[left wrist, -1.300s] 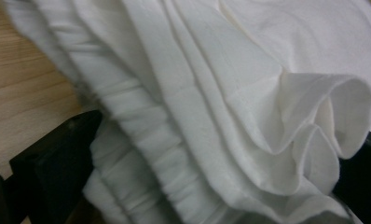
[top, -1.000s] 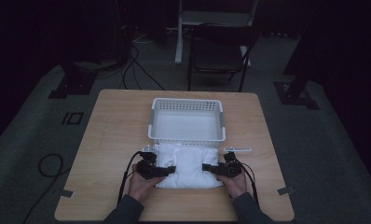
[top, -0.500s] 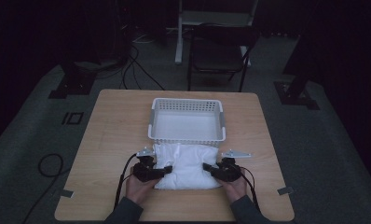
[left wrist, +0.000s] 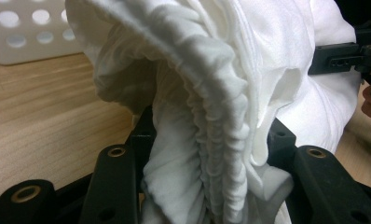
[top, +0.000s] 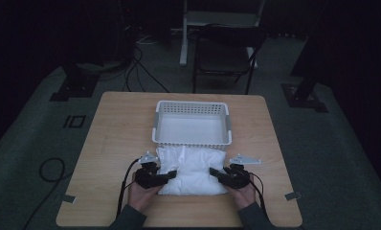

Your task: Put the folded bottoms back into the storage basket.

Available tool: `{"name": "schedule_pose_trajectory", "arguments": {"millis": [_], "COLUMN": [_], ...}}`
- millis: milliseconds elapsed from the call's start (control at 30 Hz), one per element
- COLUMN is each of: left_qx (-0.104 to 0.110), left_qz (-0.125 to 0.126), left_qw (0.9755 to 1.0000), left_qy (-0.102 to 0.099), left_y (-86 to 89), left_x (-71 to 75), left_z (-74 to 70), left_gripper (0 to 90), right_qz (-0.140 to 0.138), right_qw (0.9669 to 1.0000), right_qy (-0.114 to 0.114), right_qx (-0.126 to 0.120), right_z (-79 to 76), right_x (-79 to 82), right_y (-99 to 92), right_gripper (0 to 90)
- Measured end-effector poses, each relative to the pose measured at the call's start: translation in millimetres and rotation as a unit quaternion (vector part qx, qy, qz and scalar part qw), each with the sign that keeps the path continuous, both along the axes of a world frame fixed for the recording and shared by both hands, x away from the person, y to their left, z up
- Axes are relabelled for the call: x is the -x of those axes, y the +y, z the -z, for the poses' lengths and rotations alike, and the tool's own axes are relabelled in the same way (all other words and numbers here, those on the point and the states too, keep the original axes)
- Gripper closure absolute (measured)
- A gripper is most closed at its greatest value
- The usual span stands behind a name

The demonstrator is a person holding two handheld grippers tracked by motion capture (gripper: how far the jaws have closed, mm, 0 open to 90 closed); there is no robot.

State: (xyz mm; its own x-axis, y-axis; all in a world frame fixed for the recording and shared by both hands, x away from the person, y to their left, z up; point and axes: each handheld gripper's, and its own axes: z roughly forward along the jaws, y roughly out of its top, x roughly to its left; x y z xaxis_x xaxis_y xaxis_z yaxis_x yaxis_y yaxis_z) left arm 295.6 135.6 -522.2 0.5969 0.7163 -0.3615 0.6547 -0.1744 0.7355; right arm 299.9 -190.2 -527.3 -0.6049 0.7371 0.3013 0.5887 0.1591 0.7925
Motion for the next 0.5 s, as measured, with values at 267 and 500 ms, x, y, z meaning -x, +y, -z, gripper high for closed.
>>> {"name": "schedule_pose_trajectory", "arguments": {"millis": [267, 500], "left_qx": [-0.001, -0.002], "left_qz": [-0.004, -0.005], "left_qw": [0.9999, 0.9997], "left_qy": [-0.015, -0.025], "left_y": [0.3, 0.6], "left_x": [5.8, 10.5], "left_z": [-9.4, -18.6], "left_gripper": [52.4, 52.4], "right_qz": [0.0, -0.001], "right_qw": [0.9999, 0.9995], "right_qy": [-0.015, -0.03], "right_qx": [-0.001, 0.003], "right_z": [-8.6, -17.4], "right_x": [5.4, 10.3], "right_y": [0.5, 1.8], "right_gripper": [68.1, 68.1]}}
